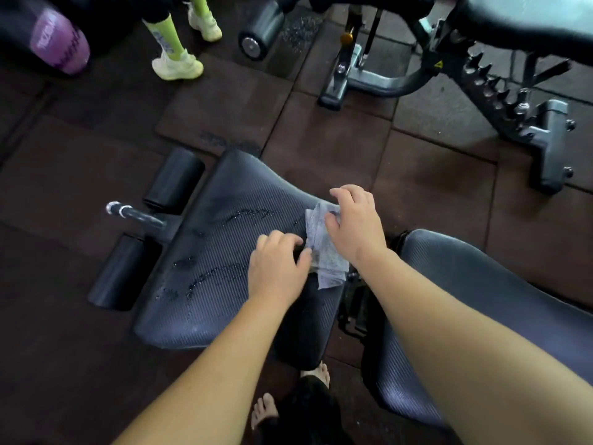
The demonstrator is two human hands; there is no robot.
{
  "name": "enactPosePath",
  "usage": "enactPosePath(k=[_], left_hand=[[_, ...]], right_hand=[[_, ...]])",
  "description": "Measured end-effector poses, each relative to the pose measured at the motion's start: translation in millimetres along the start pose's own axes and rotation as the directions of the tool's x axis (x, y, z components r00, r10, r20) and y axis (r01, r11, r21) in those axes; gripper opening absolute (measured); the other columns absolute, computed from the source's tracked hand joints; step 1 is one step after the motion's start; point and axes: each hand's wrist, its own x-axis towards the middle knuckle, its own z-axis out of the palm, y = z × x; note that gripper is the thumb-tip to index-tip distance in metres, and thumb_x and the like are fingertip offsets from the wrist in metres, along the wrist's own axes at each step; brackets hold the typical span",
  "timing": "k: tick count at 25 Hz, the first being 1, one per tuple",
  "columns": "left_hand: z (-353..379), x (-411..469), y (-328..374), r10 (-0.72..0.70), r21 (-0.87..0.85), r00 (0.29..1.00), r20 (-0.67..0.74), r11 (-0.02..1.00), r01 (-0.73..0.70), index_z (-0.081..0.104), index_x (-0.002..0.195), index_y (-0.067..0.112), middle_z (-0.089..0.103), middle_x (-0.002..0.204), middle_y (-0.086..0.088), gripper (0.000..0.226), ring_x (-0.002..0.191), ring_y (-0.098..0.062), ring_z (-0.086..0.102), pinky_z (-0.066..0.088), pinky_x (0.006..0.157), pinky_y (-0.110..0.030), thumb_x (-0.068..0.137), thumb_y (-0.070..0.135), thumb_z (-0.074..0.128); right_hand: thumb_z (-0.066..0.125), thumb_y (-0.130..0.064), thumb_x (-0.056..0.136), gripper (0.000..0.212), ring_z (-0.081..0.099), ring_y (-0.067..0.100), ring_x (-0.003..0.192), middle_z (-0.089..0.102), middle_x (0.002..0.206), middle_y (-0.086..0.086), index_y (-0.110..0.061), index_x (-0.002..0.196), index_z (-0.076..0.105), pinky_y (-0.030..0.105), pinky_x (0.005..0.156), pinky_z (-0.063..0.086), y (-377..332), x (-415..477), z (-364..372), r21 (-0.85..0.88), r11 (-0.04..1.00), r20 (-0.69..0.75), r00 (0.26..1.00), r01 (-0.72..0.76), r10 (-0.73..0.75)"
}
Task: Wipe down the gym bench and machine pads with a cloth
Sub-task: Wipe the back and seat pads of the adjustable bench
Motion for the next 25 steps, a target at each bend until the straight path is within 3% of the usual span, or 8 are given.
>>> enactPosePath(k=[3,7,11,14,16,20,22,25], left_hand=[[-13,15,-35,0.060,0.062,0.996,-0.060,0.996,-0.056,0.064,0.132,0.025,0.058,0.140,0.005,0.038,0.130,-0.022,0.046,0.040,0.102,-0.043,0.098,0.041,0.057],[-31,45,-90,0.069,0.221,0.997,-0.037,0.974,-0.059,0.045,0.154,0.025,0.032,0.167,0.002,0.054,0.155,-0.022,0.023,0.025,0.123,-0.048,0.103,0.043,0.049],[-38,53,-123,0.146,0.291,0.989,0.013,0.946,-0.143,0.030,0.162,0.029,0.015,0.173,0.003,0.060,0.160,-0.020,0.008,0.009,0.129,-0.048,0.105,0.045,0.044],[-38,53,-129,0.197,0.312,0.980,0.021,0.930,-0.193,0.027,0.163,0.029,0.013,0.173,0.001,0.062,0.160,-0.023,0.009,0.012,0.128,-0.051,0.105,0.047,0.043],[-37,53,-131,0.193,0.322,0.981,0.025,0.927,-0.190,0.026,0.163,0.029,0.012,0.173,0.001,0.062,0.160,-0.023,0.008,0.012,0.128,-0.052,0.105,0.049,0.040],[-32,54,-136,0.202,0.335,0.979,0.025,0.921,-0.198,0.023,0.163,0.029,0.010,0.173,0.000,0.063,0.160,-0.023,0.005,0.010,0.128,-0.052,0.106,0.050,0.037],[-31,54,-135,0.207,0.338,0.978,0.020,0.919,-0.202,0.023,0.164,0.029,0.010,0.173,0.000,0.063,0.160,-0.023,0.005,0.010,0.128,-0.052,0.106,0.049,0.037],[-31,55,-135,0.207,0.335,0.978,0.010,0.921,-0.199,0.024,0.163,0.030,0.011,0.173,0.000,0.064,0.160,-0.023,0.007,0.010,0.128,-0.051,0.105,0.050,0.038]], right_hand=[[0.041,-0.033,0.106,0.058,0.024,0.040,0.153,0.032,0.163,0.022,0.000,0.153,0.041,0.049,0.126,0.022,-4,-18,26,-0.040,0.995,0.093,0.992,0.095,-0.091],[0.016,-0.048,0.104,0.074,0.006,0.034,0.159,0.013,0.171,0.017,-0.003,0.161,0.023,0.049,0.129,0.010,-10,-27,56,-0.190,0.979,0.155,0.987,0.069,-0.039],[0.024,-0.051,0.103,0.075,0.006,0.033,0.159,0.012,0.171,0.017,-0.003,0.162,0.022,0.049,0.129,0.008,-44,-27,78,-0.241,0.966,0.042,0.993,-0.094,0.107],[0.032,-0.047,0.105,0.072,0.005,0.031,0.160,0.012,0.171,0.016,-0.005,0.162,0.021,0.050,0.129,0.011,-73,-71,96,-0.233,0.959,0.164,0.978,0.163,-0.126],[0.033,-0.046,0.105,0.070,0.007,0.028,0.160,0.012,0.172,0.011,-0.008,0.163,0.021,0.052,0.127,0.017,-49,-92,86,-0.258,0.939,0.204,0.962,0.229,-0.179],[0.025,-0.046,0.103,0.070,0.008,0.031,0.159,0.012,0.172,0.013,-0.009,0.163,0.021,0.055,0.126,0.016,11,-46,59,-0.294,0.940,0.020,0.982,-0.172,0.186],[0.025,-0.047,0.104,0.071,0.007,0.033,0.159,0.011,0.172,0.015,-0.007,0.163,0.020,0.054,0.127,0.013,-11,-5,63,-0.268,0.921,-0.032,0.958,-0.282,0.284],[0.036,-0.043,0.104,0.070,0.007,0.033,0.159,0.013,0.171,0.017,-0.006,0.162,0.021,0.052,0.128,0.010,-78,-24,95,-0.267,0.963,0.050,0.997,-0.046,0.061]])
